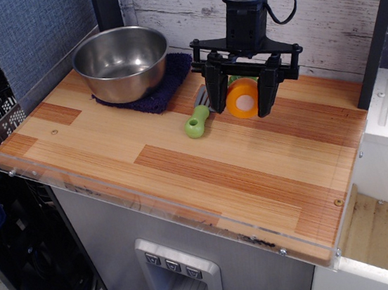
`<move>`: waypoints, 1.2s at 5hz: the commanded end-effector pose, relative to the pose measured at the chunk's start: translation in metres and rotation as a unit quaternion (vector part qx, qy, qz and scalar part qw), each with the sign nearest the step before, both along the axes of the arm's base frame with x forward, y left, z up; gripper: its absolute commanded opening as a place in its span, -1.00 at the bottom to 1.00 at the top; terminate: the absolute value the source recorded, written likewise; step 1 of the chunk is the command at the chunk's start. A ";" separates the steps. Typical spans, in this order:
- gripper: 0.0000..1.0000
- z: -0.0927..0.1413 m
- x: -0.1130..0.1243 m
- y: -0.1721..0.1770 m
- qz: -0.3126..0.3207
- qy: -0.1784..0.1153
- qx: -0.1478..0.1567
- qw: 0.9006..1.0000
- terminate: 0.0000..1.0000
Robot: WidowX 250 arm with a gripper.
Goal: Move a yellow vegetable from inside a pot in the top right of the counter. Place the yellow vegetable on the right side of the table, next to a knife
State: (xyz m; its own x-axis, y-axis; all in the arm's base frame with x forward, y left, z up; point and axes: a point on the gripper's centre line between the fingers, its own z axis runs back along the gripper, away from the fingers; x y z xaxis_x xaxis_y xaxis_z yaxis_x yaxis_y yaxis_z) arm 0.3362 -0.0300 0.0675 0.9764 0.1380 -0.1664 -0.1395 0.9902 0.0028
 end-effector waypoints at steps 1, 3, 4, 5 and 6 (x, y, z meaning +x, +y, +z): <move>1.00 0.017 0.000 -0.001 -0.007 -0.007 -0.001 1.000 -1.00; 1.00 0.018 0.000 0.000 -0.003 0.001 0.009 1.000 -1.00; 1.00 0.013 0.005 -0.002 0.022 -0.073 0.011 0.997 -1.00; 1.00 0.007 0.016 -0.004 0.064 -0.173 0.014 0.983 -1.00; 1.00 0.005 0.020 -0.005 0.091 -0.212 0.017 0.973 -1.00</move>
State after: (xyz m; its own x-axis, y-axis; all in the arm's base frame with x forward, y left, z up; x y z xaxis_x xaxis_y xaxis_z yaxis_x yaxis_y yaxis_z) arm 0.3524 -0.0360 0.0477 0.9337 0.3115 0.1765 -0.3108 0.9499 -0.0321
